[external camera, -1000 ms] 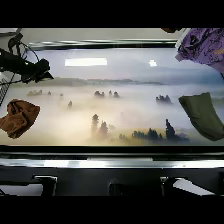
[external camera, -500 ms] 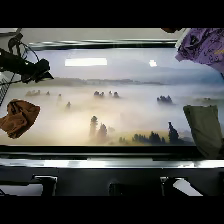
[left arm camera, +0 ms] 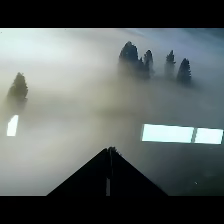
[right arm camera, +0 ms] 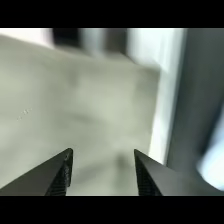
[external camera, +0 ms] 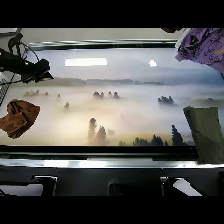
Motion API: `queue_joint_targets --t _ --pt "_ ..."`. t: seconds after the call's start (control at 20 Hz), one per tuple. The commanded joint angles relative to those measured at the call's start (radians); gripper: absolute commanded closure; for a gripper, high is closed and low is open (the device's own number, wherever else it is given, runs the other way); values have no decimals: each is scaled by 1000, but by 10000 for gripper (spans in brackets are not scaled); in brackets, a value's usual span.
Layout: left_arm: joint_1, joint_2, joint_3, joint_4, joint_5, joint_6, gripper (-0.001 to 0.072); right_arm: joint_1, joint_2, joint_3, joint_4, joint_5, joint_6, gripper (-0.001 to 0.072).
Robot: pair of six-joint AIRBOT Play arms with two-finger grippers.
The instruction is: Fold the clothes and pants, and hang the long-sleeved shirts on hangers.
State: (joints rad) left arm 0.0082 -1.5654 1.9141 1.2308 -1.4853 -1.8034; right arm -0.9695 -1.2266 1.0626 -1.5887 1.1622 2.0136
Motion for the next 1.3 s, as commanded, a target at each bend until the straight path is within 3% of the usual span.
queue_joint_targets --t 0.0,0.1,0.2,0.35,0.55,0.75,1.25 --pt "1 1 0 1 0 24 689 61 0 172 365 -167 -196 316" --pt "1 12 0 2 0 101 690 214 0 241 431 -209 -282 369" --pt "3 36 0 26 0 106 690 418 1 262 428 -212 -343 528" --pt "-3 97 -19 85 0 122 691 737 0 262 378 -171 -384 680" --pt "-16 244 -196 107 5 156 690 1069 0 262 292 -68 -383 681" --pt "-22 333 -293 107 10 158 690 1249 0 262 286 -39 -379 681" --pt "-22 336 -293 105 -7 151 689 1281 1 262 283 -37 -378 680"
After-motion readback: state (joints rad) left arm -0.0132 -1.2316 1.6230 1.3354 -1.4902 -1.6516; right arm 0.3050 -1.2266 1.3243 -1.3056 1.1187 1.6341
